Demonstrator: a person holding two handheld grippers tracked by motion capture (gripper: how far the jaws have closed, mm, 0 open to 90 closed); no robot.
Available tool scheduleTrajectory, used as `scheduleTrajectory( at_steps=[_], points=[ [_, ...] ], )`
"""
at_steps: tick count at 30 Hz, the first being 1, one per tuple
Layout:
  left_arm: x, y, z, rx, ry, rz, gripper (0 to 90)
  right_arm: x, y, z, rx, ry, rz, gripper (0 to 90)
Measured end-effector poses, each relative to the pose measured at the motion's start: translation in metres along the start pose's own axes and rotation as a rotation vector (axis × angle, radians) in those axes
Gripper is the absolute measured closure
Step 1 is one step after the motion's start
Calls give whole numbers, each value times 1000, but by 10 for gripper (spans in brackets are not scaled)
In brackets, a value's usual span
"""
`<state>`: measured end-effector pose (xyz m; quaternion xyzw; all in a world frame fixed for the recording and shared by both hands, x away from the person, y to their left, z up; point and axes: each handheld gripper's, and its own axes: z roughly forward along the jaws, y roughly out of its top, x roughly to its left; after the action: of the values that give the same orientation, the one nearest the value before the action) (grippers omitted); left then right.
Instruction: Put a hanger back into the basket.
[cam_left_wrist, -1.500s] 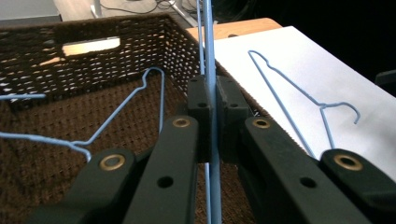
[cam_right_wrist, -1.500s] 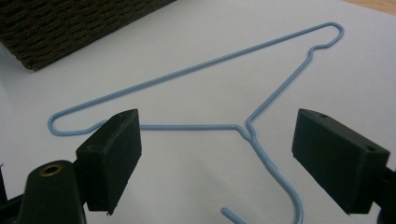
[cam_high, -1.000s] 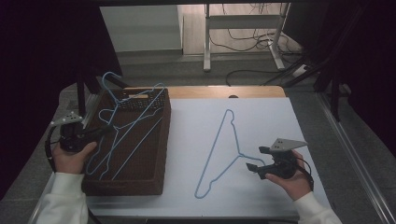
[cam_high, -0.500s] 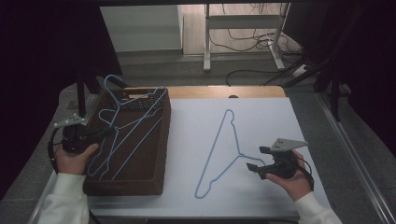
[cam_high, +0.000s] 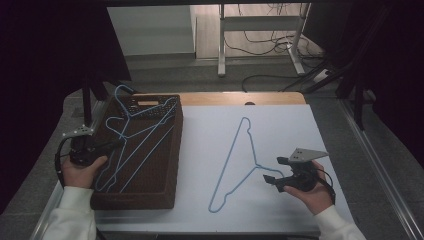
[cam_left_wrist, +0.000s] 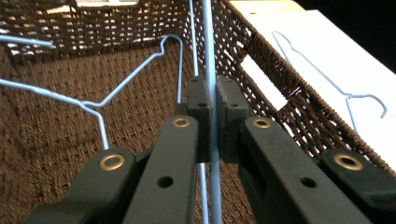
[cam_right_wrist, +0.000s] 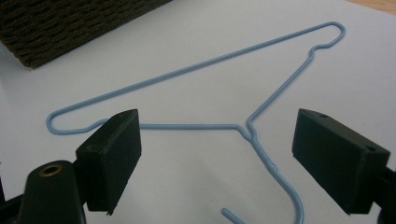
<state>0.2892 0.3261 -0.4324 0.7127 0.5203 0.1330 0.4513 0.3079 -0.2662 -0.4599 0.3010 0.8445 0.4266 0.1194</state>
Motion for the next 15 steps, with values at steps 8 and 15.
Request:
scheduleTrajectory(
  at_steps=[8,15],
  points=[
    [-2,-6,13,64,20,8,859,-1,0,-1,-1,0,-1,159],
    [-1,-7,14,36,107,2,584,0,0,-1,-1,-3,-1,156]
  ],
)
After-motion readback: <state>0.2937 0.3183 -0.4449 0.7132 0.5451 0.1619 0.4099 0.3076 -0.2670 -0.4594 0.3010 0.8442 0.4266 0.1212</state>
